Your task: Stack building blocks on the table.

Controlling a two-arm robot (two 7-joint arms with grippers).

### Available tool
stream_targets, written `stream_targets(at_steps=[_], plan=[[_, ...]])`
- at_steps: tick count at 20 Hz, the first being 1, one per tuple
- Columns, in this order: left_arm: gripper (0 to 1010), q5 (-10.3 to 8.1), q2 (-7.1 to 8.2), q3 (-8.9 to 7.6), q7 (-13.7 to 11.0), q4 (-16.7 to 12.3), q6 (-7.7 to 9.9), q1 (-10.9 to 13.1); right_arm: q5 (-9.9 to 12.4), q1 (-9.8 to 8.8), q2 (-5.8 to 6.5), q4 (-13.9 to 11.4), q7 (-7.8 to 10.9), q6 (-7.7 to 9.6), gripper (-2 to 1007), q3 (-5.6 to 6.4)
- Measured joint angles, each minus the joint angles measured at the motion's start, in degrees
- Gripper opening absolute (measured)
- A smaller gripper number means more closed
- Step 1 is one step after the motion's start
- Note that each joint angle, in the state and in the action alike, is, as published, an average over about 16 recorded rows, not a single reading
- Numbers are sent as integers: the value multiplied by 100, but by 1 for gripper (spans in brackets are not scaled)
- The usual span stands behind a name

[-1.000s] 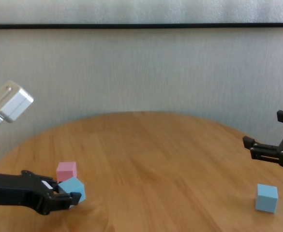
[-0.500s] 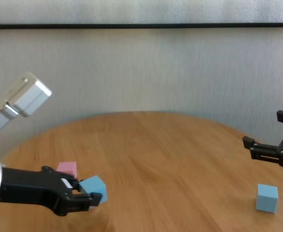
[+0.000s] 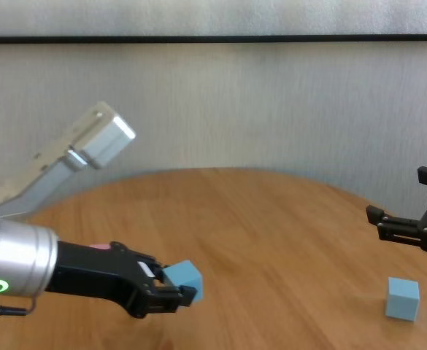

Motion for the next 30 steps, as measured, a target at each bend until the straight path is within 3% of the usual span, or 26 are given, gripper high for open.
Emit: stream_targets(at_steps=[7, 13, 22, 30], plan=[[393, 93, -261, 228, -104, 288, 64, -257, 0, 0, 0, 0, 0, 0, 1001, 0], [394, 111, -396, 346, -172, 457, 86, -377, 0, 0, 0, 0, 0, 0, 1001, 0], [426, 113, -451, 398, -203, 527, 65, -427, 0, 0, 0, 0, 0, 0, 1001, 0], [589, 102, -439, 376, -190, 507, 68, -410, 0, 0, 0, 0, 0, 0, 1001, 0]])
